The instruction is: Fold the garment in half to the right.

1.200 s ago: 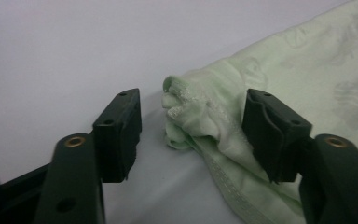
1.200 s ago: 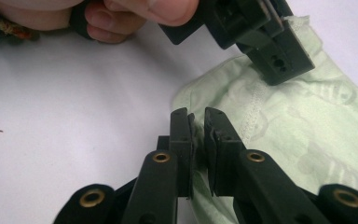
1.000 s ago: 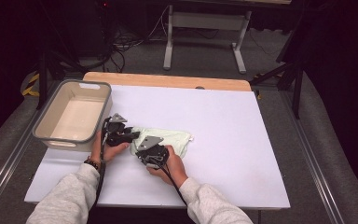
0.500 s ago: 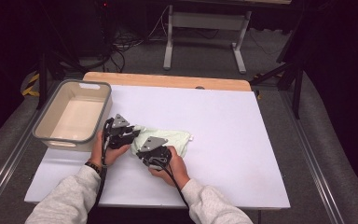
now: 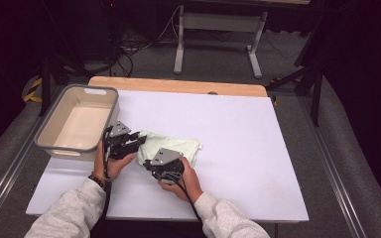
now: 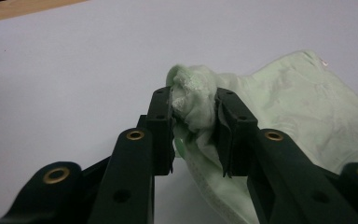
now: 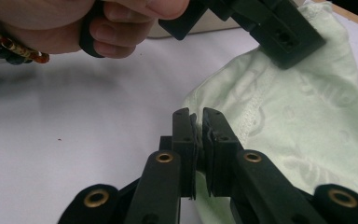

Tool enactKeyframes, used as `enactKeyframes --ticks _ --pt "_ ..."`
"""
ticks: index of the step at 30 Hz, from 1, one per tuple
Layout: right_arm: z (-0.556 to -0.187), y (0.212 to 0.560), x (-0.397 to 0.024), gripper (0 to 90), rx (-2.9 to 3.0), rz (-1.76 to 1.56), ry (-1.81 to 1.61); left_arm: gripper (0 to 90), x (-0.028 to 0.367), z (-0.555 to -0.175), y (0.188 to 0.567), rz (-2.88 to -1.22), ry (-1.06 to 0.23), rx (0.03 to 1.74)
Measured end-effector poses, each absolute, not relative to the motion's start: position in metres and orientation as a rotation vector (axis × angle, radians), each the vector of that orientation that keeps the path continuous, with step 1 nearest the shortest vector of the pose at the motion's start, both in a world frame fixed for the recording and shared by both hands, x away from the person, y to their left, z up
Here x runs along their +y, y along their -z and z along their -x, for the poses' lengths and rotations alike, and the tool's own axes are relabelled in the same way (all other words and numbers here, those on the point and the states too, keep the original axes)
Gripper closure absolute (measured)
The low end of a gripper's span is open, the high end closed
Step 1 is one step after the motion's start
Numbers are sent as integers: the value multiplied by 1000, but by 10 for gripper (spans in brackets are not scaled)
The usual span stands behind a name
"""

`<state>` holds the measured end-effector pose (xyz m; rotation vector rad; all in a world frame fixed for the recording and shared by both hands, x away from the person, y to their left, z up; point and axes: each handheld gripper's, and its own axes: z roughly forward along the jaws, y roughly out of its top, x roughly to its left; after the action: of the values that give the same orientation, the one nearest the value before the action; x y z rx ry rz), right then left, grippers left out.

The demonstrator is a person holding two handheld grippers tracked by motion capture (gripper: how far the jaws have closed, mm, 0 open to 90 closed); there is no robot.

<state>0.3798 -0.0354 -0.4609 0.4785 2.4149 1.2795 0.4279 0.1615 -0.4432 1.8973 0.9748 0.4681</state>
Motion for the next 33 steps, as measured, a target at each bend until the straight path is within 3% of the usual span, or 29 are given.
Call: enactKeyframes --ticks 16,33 --pt "-378 459 -51 836 2341 -593 -1317 700 136 -438 441 -1924 -478 976" --pt "-369 450 -107 821 2262 -743 -1296 688 60 -457 433 -2021 -441 891"
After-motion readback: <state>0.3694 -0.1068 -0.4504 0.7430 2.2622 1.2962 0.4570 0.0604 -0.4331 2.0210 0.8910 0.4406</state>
